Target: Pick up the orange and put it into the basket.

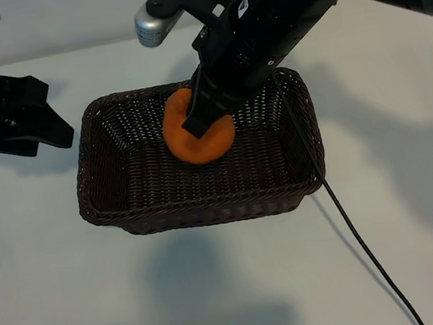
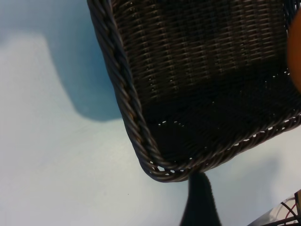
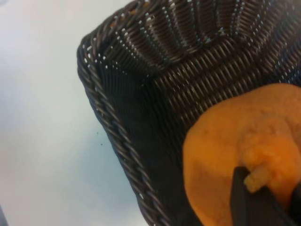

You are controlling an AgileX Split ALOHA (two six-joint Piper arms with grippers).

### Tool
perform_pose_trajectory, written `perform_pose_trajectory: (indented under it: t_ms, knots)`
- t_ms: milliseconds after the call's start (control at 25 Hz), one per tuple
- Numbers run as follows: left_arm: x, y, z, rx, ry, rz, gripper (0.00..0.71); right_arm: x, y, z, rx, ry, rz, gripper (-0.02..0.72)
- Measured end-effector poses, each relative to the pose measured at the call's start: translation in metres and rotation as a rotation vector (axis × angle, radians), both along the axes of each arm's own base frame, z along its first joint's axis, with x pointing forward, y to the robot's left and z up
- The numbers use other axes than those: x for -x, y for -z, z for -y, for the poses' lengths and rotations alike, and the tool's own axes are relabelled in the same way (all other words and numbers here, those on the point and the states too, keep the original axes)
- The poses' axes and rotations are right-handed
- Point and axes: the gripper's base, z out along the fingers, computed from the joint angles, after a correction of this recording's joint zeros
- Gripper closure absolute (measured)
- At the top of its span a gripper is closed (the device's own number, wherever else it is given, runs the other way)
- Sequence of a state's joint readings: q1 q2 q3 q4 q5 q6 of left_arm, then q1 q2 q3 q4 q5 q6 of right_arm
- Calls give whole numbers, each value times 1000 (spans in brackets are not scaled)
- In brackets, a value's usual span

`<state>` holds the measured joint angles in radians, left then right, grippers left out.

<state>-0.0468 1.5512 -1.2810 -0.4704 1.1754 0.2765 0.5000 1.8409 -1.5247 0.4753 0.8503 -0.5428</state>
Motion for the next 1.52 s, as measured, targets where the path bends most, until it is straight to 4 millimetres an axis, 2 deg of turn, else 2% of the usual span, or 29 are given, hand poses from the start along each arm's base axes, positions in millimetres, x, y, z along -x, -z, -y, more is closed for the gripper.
perform_pose_trajectory:
  t_ms: [120,400,880,1000,1200,1280,1360,1520]
  knots:
    - [0,0,0,0,0,0,166,-3,9,-1,24,-5,-14,653]
    - [0,0,0,0,0,0,166,-12,48,-4,101,-23,-98,653]
    - [0,0,0,0,0,0,166,-13,52,-4,116,-35,-95,639]
    - [0,0,0,0,0,0,166,-12,52,-3,122,-44,-97,554]
    - [0,0,0,0,-2,-1,166,-10,53,-3,129,-59,-112,290]
    - [0,0,0,0,-2,-1,166,-10,53,-3,131,-62,-118,212]
    - [0,0,0,0,-2,-1,166,-9,53,-3,134,-66,-126,164]
    - [0,0,0,0,-2,-1,166,-5,48,-1,137,-78,-138,146]
